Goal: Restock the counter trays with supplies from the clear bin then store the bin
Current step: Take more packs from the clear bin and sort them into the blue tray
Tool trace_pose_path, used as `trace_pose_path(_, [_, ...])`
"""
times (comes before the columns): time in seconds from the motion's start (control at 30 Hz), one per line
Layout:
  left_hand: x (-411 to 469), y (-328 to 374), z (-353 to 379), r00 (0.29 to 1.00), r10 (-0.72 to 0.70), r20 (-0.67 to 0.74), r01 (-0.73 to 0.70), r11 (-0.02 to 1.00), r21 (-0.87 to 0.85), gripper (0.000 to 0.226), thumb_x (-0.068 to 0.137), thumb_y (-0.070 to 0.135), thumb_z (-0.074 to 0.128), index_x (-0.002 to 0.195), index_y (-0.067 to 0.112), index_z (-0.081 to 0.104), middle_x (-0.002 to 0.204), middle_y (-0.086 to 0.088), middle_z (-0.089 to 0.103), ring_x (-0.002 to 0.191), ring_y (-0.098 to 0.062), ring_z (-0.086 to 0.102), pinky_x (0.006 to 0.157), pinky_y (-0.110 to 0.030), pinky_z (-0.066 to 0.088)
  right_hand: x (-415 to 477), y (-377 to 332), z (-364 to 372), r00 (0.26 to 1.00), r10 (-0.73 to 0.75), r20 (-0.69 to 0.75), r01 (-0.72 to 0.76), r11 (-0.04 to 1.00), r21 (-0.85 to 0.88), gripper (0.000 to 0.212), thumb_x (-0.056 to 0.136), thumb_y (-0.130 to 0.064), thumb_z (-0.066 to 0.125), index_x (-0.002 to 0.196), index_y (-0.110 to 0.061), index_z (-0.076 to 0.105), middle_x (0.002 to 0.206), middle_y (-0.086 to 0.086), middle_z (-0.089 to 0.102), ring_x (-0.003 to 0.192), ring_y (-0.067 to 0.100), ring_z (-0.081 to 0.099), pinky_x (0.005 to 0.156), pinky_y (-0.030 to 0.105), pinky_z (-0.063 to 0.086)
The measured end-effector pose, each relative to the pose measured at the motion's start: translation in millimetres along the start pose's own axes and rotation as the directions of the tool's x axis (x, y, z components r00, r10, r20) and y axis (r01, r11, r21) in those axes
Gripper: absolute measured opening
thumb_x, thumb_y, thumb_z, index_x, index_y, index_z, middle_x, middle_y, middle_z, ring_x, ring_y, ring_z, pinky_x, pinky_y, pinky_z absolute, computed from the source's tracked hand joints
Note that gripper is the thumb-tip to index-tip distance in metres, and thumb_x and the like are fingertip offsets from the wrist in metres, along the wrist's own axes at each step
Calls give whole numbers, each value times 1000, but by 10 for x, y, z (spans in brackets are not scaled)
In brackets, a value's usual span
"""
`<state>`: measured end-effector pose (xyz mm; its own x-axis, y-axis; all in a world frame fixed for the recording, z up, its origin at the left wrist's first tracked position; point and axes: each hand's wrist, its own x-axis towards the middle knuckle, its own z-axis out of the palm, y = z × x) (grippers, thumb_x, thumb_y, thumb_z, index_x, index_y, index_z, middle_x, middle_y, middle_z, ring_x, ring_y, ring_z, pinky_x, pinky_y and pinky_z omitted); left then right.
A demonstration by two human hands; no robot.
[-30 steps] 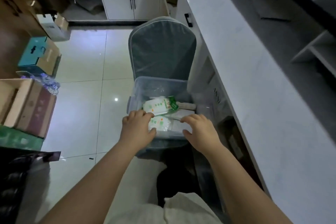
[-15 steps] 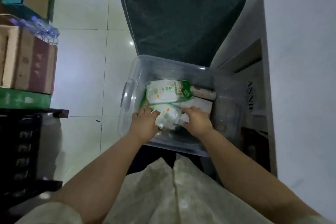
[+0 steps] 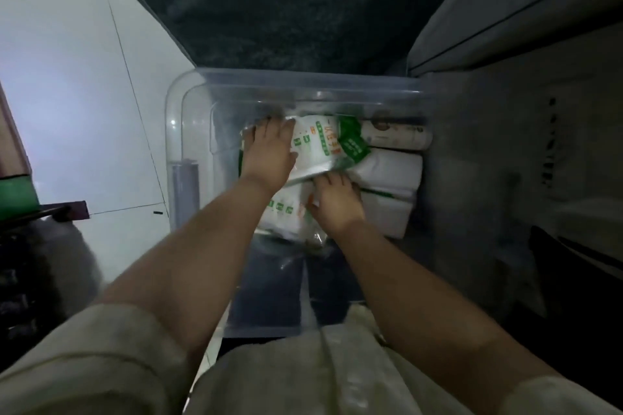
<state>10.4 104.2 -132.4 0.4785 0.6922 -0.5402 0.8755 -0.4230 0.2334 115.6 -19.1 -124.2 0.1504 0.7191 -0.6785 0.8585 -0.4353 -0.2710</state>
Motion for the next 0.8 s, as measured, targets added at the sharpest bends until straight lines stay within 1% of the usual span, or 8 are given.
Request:
trace_pose_path(0.2, [47,-18,53,999,-3,46,6,999,-51,82,80,28,67,147,16,22,141,-14,37,129,-33,32,109,-53,23,-11,-23,65,996,84,26,-85,995,43,53,84,-20,63,132,-13,41,135,14,45,124,32,38,105,45,32])
trace_pose_path(0.3, [57,19,24,992,2,122,-1,1000,-5,90,75,35,72,147,16,20,139,-14,35,127,-34,30,108,-52,21,-60,35,36,994,99,48,-100,994,34,48,83,-10,58,130,-14,46,133,12,49,122,30,41,103,44,35])
trace_pose_path(0.37, [57,58,24,988,1,156,-5,1000,30,91,73,37,74,145,17,22,135,-14,36,125,-35,31,105,-50,20,-91,69,38,992,120,50,-122,991,52,44,87,-14,56,130,-15,48,134,11,47,122,30,40,101,43,36])
trace_pose_path(0.43, [56,80,37,990,-13,137,9,999,32,87,70,37,76,141,20,30,131,-14,37,121,-34,31,103,-48,20,-114,64,57,988,153,36,-155,987,49,42,90,-28,55,130,-15,48,136,11,42,123,32,36,100,44,36])
trace_pose_path(0.5, [43,76,52,995,-15,98,13,1000,21,83,67,36,77,137,21,35,131,-13,36,121,-33,30,104,-48,18,-119,34,82,983,182,29,-184,982,52,42,91,-34,55,129,-16,48,136,12,41,124,32,35,99,45,35])
trace_pose_path(0.6, [-19,56,55,999,42,-5,-42,999,-24,64,74,38,69,130,18,44,129,-11,47,123,-31,37,109,-49,17,-107,13,99,971,236,20,-237,966,99,36,89,-31,57,123,-18,50,133,9,46,123,30,36,100,44,33])
trace_pose_path(0.7, [-94,57,3,988,48,-146,-59,996,-66,39,87,37,57,120,15,54,115,-11,62,111,-33,52,104,-48,26,-81,70,63,959,282,22,-282,947,158,29,86,-31,62,112,-20,56,127,6,55,121,28,37,99,40,31])
trace_pose_path(0.8, [-168,70,-84,992,22,-122,-40,989,-144,38,91,30,57,126,15,54,117,-13,63,110,-35,54,95,-45,36,-130,161,-10,950,310,44,-313,936,158,26,85,-28,65,108,-18,62,122,11,58,118,31,38,96,40,33])
